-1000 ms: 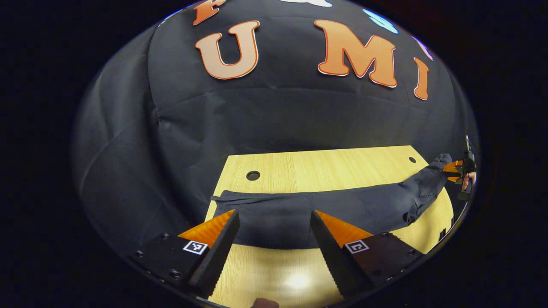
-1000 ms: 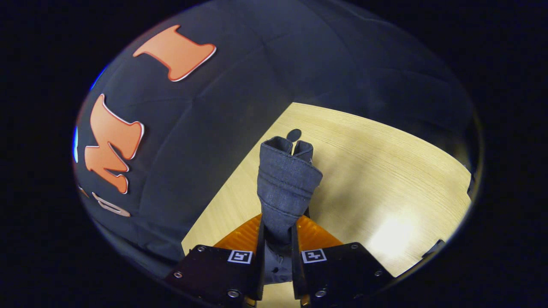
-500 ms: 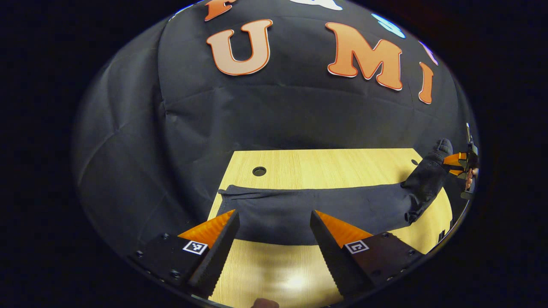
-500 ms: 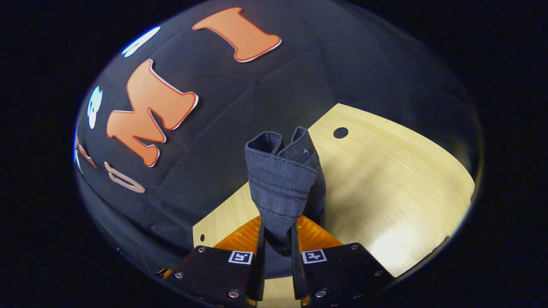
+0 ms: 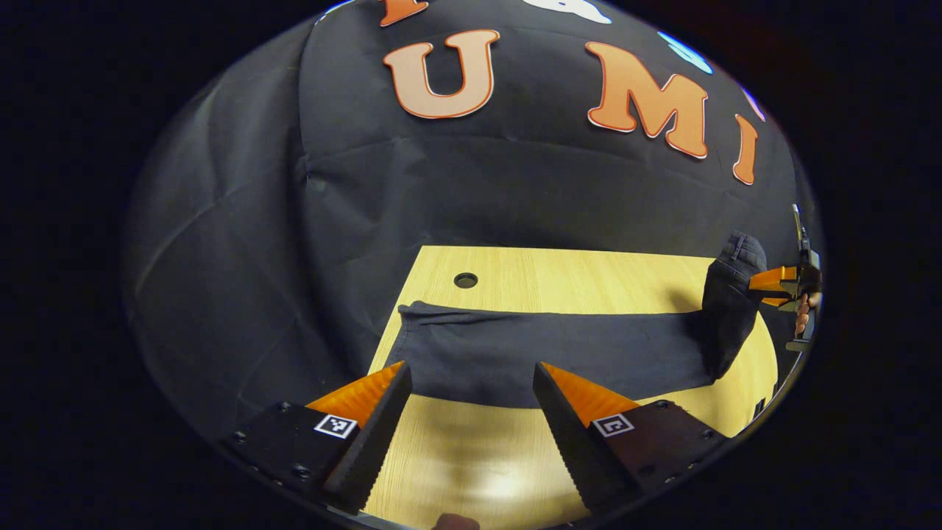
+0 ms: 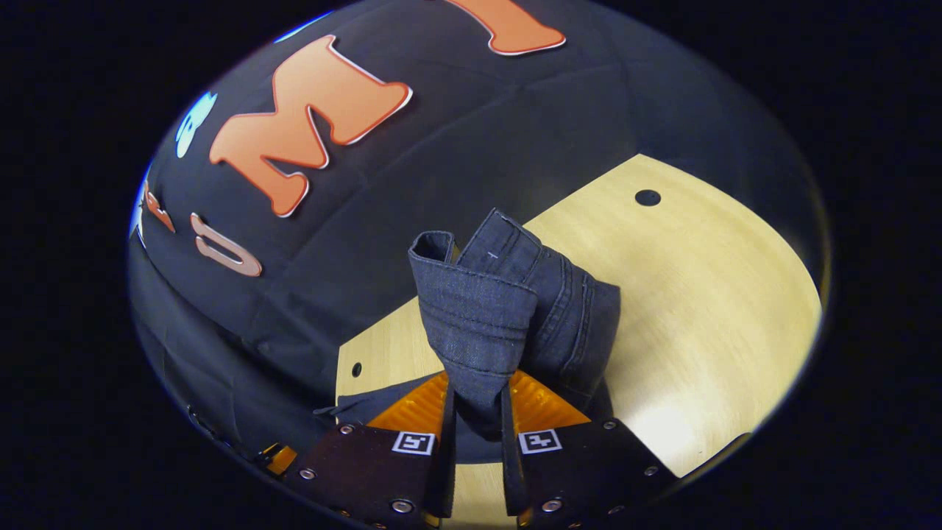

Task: Grasp the waist and the cuffs of the jeans and fold them to make the two legs overlap; first hold the waist and fold one-third of the jeans toward the cuffs, then hold the cuffs and fold the remaining one-third in the same direction to finish folding.

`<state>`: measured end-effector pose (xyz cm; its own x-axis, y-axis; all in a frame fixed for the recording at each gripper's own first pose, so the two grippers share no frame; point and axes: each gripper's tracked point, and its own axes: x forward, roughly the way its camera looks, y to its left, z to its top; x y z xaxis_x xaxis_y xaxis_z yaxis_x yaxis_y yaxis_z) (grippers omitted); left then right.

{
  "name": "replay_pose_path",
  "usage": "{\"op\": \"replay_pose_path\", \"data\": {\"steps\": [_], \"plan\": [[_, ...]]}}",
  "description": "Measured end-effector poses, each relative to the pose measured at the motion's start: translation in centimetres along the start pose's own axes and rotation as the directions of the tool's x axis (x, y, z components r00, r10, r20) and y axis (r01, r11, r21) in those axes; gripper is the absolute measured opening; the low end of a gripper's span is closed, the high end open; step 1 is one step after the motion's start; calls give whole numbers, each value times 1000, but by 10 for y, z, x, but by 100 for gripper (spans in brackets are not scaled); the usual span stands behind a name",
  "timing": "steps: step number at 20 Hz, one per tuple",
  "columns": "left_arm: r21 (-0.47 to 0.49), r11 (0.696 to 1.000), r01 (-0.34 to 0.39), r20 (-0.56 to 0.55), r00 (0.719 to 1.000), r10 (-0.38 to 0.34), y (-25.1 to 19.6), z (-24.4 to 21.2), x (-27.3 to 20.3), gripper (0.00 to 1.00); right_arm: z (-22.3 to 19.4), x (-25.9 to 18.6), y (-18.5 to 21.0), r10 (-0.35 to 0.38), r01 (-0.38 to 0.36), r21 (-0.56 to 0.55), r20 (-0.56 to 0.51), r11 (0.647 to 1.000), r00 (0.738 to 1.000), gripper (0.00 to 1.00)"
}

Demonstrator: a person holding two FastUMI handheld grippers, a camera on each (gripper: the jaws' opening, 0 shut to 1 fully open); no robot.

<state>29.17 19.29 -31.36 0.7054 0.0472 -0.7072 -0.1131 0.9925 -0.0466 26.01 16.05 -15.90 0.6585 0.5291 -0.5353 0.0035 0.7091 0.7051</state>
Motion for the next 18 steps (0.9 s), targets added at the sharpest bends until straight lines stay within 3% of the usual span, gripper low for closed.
{"op": "replay_pose_path", "data": {"steps": [10,18], "plan": [[-75,996,-56,-42,998,53,44,-28,1,100,-86,56,40,-2,-15,-98,-170,995,985,27],[-148,986,-75,-90,994,62,63,-44,17,100,-121,85,40,-84,57,-115,-249,992,965,28]]}}
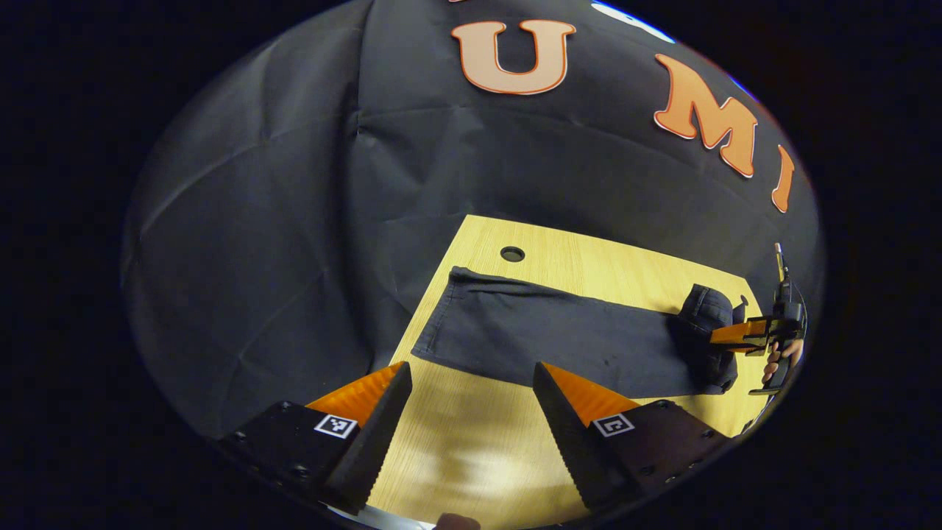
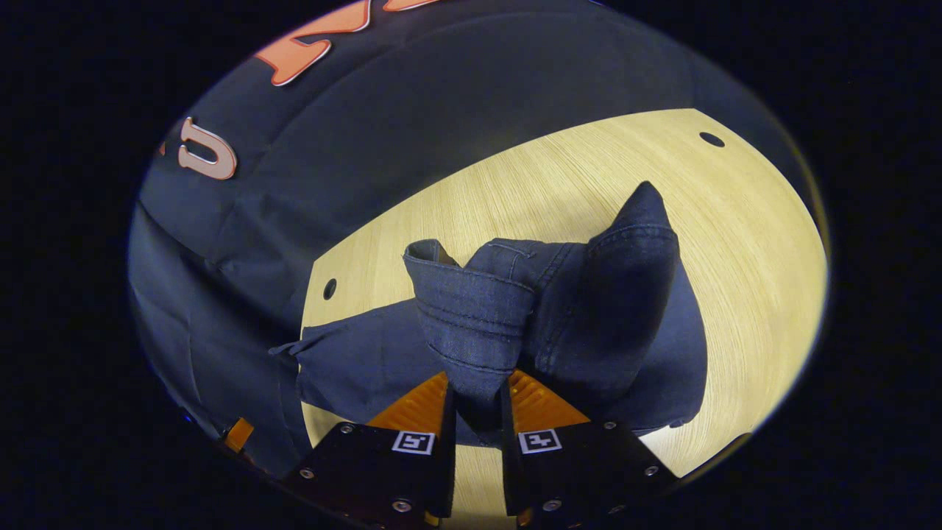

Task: Grasp the waist and the cuffs of the jeans and fold them to make the two legs overlap; first hold the waist and fold one-third of the jeans toward the cuffs, then hold the cuffs and fold the remaining one-third in the same direction to finish folding.

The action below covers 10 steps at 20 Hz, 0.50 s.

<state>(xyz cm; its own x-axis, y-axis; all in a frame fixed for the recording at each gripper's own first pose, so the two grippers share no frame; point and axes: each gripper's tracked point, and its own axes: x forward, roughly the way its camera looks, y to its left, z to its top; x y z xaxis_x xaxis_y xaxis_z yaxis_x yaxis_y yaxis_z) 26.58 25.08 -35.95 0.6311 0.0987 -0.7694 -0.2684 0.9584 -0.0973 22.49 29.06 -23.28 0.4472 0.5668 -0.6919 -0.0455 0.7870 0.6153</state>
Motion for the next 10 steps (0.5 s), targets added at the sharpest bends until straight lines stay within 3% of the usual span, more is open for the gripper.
{"op": "replay_pose_path", "data": {"steps": [2,3,4,5,8,10], "plan": [[-8,1000,-2,-12,1000,1,3,-4,5,100,-6,6,3,21,-20,38,-21,999,1000,28],[-11,1000,-2,-15,1000,1,5,-5,7,100,-4,9,7,41,-39,58,-30,998,999,37],[-13,1000,0,-21,1000,0,5,-6,8,100,-4,11,9,45,-43,62,-31,997,999,35],[-15,1000,1,-26,1000,-2,7,-7,10,100,-3,8,7,39,-37,58,-30,998,999,51],[-26,1000,13,-42,999,-14,9,-8,17,100,-5,4,13,49,-48,40,-21,998,999,55],[-33,999,23,-62,998,-25,9,-11,23,100,-4,-2,20,79,-79,43,-17,996,997,64]]}}
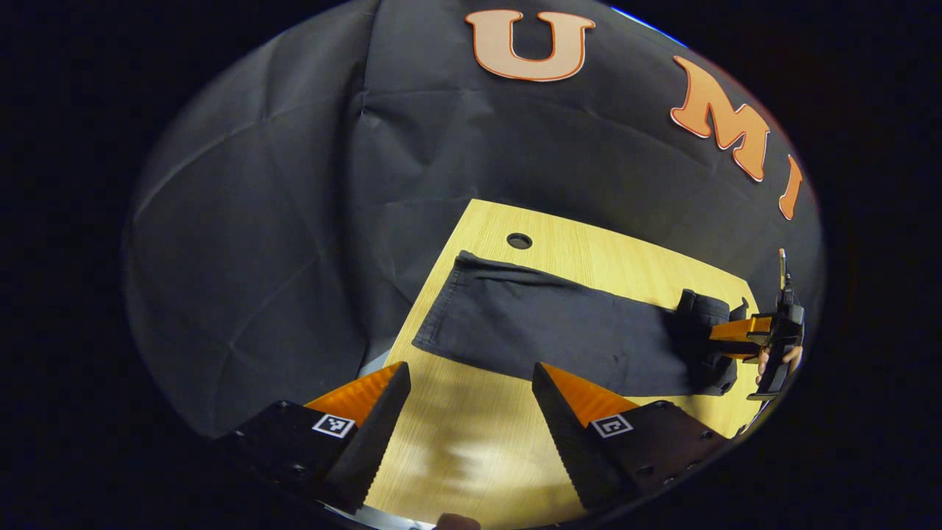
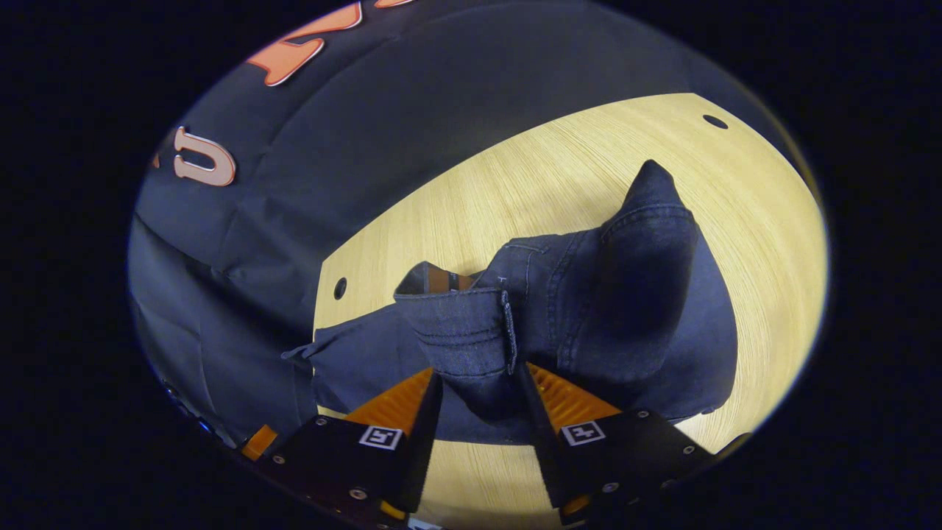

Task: Grasp the waist and the cuffs of the jeans and fold them to make the two legs overlap; first hold the waist and fold one-third of the jeans toward the cuffs, then hold the cuffs and fold the remaining one-third in the same direction to finish folding.

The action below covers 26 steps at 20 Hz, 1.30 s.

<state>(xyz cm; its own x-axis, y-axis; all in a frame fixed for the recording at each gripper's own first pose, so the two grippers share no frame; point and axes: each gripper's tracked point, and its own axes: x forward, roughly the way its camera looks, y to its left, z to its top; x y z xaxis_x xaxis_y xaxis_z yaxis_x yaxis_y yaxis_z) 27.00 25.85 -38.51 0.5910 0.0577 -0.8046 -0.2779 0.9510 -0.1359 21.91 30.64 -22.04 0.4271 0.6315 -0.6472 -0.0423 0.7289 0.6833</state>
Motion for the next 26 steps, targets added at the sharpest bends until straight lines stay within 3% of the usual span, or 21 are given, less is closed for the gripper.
{"op": "replay_pose_path", "data": {"steps": [1,3,6,9,12,17,26], "plan": [[-3,1000,7,-16,1000,-7,0,-1,4,100,-2,-4,6,14,-14,6,1,1000,1000,75],[-10,1000,22,-41,999,-22,-2,-3,16,99,1,-14,4,14,-14,-1,23,1000,1000,83],[-48,998,46,-89,995,-50,-5,-5,35,99,3,-31,1,14,-14,-2,56,1000,998,86],[-150,987,60,-166,983,-85,-8,-7,55,99,5,-51,-6,4,-3,-7,91,1000,996,87],[-248,969,12,-256,964,-78,6,-9,76,98,5,-74,-19,-24,28,-26,132,999,991,88],[-334,940,-64,-364,929,-66,18,-10,107,98,0,-108,-40,-66,74,-38,187,997,980,92],[-226,947,-229,-511,855,85,54,-25,161,98,-12,-153,-84,-133,134,13,249,991,959,95]]}}
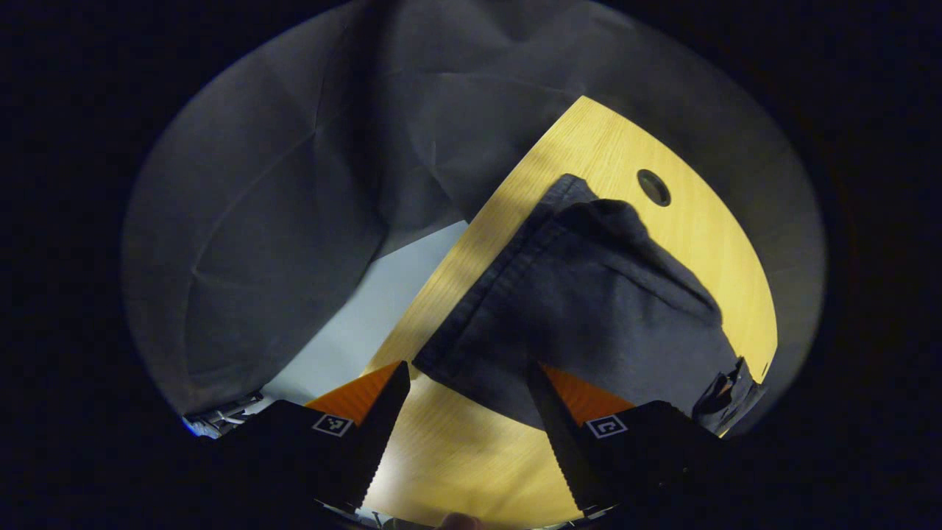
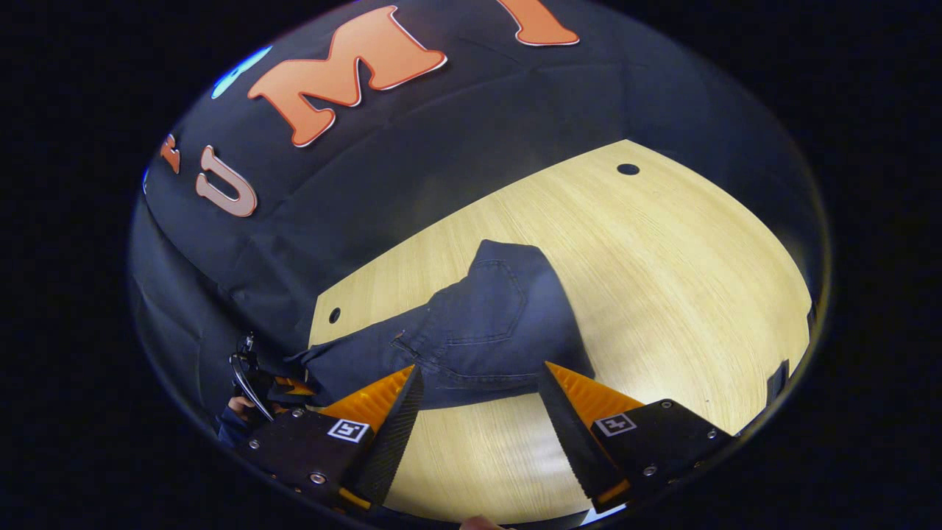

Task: Grasp the waist and the cuffs of the jeans and fold them to make the two legs overlap; first hold the waist and fold one-third of the jeans toward the cuffs, then hold the cuffs and fold the remaining one-third in the same direction to finish folding.

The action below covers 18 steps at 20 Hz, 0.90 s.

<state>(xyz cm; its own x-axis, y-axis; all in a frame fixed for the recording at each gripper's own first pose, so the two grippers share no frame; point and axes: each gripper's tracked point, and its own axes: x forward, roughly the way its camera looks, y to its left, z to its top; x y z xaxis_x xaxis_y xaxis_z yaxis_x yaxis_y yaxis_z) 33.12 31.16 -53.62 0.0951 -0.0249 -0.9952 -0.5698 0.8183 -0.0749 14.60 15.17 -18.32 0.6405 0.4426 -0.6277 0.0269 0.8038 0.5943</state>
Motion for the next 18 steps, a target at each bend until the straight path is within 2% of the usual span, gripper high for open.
{"op": "replay_pose_path", "data": {"steps": [2,5,9,11,13,15,16,18], "plan": [[3,1000,-31,-18,999,31,1,-3,8,98,-1,-4,-12,-16,16,17,9,1000,1000,95],[24,999,-38,-2,999,38,1,1,8,97,-2,-11,-26,-26,26,50,17,998,1000,95],[37,999,-28,0,1000,28,-1,4,8,96,-1,-14,-33,-24,23,69,17,997,1000,95],[44,999,-9,15,1000,9,-6,7,8,92,1,-15,-33,-13,11,67,21,998,1000,95],[57,997,50,60,997,-53,-22,11,11,54,5,-16,-33,-9,7,65,26,998,1000,95],[56,997,60,87,994,-65,-23,8,14,15,5,-18,-35,-5,4,64,20,998,1000,95],[43,996,72,85,994,-76,-24,4,13,10,6,-18,-37,-7,6,64,18,998,1000,95],[37,990,133,123,983,-136,-27,5,-5,10,10,-21,-39,-9,8,60,15,998,1000,95]]}}
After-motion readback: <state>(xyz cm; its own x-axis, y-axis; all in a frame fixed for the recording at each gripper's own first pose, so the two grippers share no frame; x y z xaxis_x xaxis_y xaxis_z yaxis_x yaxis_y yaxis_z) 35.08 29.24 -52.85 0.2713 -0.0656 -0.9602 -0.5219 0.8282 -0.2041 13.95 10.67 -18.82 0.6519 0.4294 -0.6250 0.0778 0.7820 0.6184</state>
